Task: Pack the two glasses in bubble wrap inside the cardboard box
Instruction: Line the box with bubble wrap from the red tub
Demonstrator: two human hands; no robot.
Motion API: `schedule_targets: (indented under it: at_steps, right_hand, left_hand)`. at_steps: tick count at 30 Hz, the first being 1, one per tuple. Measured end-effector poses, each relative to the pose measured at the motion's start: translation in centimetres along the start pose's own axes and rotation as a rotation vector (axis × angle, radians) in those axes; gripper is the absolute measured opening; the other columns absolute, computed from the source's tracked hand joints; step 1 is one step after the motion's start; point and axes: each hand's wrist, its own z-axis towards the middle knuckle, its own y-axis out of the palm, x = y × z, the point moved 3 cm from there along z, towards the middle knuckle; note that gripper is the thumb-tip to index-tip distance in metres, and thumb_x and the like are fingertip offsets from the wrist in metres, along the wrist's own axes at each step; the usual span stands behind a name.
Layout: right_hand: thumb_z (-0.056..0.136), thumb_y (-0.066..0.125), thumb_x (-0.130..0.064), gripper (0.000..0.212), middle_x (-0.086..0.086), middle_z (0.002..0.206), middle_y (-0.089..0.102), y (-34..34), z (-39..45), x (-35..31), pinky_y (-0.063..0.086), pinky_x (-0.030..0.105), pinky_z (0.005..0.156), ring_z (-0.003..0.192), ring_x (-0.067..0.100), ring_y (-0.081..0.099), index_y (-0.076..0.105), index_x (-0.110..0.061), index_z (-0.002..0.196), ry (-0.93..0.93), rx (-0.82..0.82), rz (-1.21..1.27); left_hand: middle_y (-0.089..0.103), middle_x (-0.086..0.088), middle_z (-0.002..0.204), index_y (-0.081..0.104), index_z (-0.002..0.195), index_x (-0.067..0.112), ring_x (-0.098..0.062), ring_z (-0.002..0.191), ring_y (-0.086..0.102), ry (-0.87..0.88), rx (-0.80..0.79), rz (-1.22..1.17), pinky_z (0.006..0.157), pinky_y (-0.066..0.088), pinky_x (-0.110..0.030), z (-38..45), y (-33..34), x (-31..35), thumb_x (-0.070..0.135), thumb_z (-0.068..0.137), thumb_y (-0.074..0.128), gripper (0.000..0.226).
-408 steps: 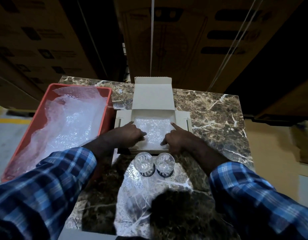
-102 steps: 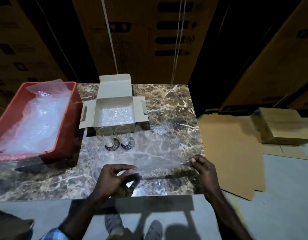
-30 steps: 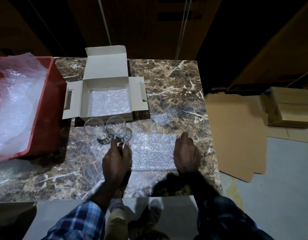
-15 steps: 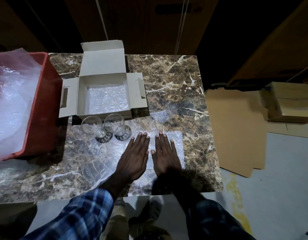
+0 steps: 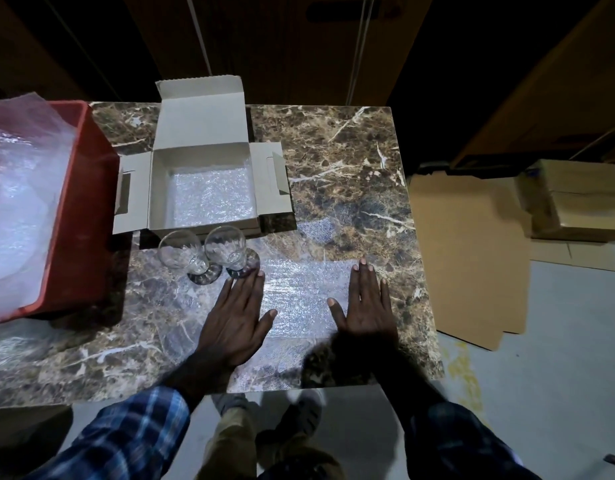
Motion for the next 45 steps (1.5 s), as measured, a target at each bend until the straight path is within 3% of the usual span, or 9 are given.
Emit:
schedule_targets:
  at_steps: [8,19,25,29,36,38,40,42,45]
  right_hand:
    - [0.093,0.051,-0.047,0.066,0.015,0.154,0.042,0.1,-2.8,-3.1,0.026,0.044,0.119,0.143,0.027,0.040,0.049,-0.005,0.143,-0.410,-0.014,0.123]
    - [0.090,0.065,-0.003,0.006,0.022,0.121,0.066,-0.1,-3.5,-3.8,0.049,0.048,0.098,0.112,0.036,0.063,0.069,0.000,0.094,-0.559,0.151,0.220]
    - [0.086,0.067,-0.003,0.012,0.019,0.118,0.069,-2.4,-2.8,-4.7,0.048,0.046,0.101,0.110,0.033,0.065,0.071,0.001,0.096,-0.497,0.186,0.329]
    - [0.091,0.063,-0.026,0.032,0.015,0.124,0.067,-3.1,-2.8,-4.6,0.044,0.046,0.107,0.118,0.030,0.060,0.069,-0.001,0.111,-0.462,0.088,0.303]
    - [0.081,0.062,-0.009,0.035,0.011,0.118,0.072,-5.2,-0.8,-4.3,0.036,0.038,0.108,0.110,0.027,0.067,0.073,-0.006,0.114,-0.476,0.095,0.154]
    - [0.067,0.078,-0.001,0.042,0.008,0.108,0.075,-6.8,0.1,-4.6,0.048,0.035,0.098,0.100,0.024,0.070,0.075,-0.007,0.108,-0.483,0.118,0.174]
    - [0.056,0.087,0.002,0.052,0.006,0.103,0.076,-8.6,0.9,-4.9,0.054,0.032,0.090,0.095,0.021,0.071,0.076,-0.009,0.105,-0.495,0.083,0.198]
    - [0.056,0.090,0.000,0.057,0.002,0.106,0.075,-10.4,1.9,-5.2,0.053,0.030,0.091,0.097,0.018,0.070,0.074,-0.012,0.110,-0.495,0.036,0.198]
    - [0.055,0.091,-0.002,0.068,0.003,0.111,0.073,-13.1,4.3,-5.8,0.051,0.033,0.095,0.101,0.021,0.068,0.068,-0.012,0.119,-0.501,0.004,0.205]
  left_hand:
    - [0.024,-0.012,0.164,0.033,0.154,0.005,-0.025,0.154,0.013,0.201,0.058,-0.066,0.124,0.013,-0.045,-2.2,-0.7,3.4,0.049,0.104,0.036,0.067]
    - [0.056,-0.014,0.142,0.062,0.131,0.004,-0.030,0.140,0.045,0.374,0.204,-0.072,0.114,0.037,-0.048,-2.2,0.5,5.1,0.031,0.101,0.053,0.042]
    - [0.067,-0.013,0.126,0.069,0.120,0.004,-0.032,0.125,0.058,0.341,0.284,-0.071,0.109,0.042,-0.044,-2.2,-0.4,5.4,0.017,0.095,0.061,0.030]
    - [0.072,-0.014,0.117,0.072,0.115,0.003,-0.029,0.115,0.066,0.287,0.300,-0.119,0.103,0.049,-0.041,-2.3,-2.2,5.2,0.016,0.091,0.066,0.028]
    - [0.076,-0.015,0.099,0.077,0.101,0.001,-0.028,0.086,0.075,0.322,0.431,-0.116,0.070,0.061,-0.038,-2.1,-8.7,5.6,0.036,0.110,0.012,0.075]
    - [0.076,-0.013,0.099,0.076,0.104,0.003,-0.025,0.083,0.075,0.325,0.397,-0.122,0.063,0.061,-0.033,-2.0,-10.1,5.2,0.032,0.110,0.023,0.060]
    - [0.076,-0.011,0.101,0.075,0.107,0.006,-0.023,0.084,0.075,0.324,0.337,-0.127,0.063,0.061,-0.032,-1.8,-11.1,4.0,0.008,0.091,0.065,0.019]
    - [0.077,-0.009,0.100,0.074,0.111,0.009,-0.020,0.081,0.075,0.270,0.216,-0.191,0.065,0.061,-0.030,-1.3,-12.1,2.4,-0.004,0.060,0.089,0.054]
    - [0.077,-0.003,0.088,0.075,0.110,0.014,-0.014,0.068,0.071,0.225,0.224,-0.223,0.062,0.055,-0.021,-0.1,-15.8,1.1,-0.009,0.065,0.086,0.052]
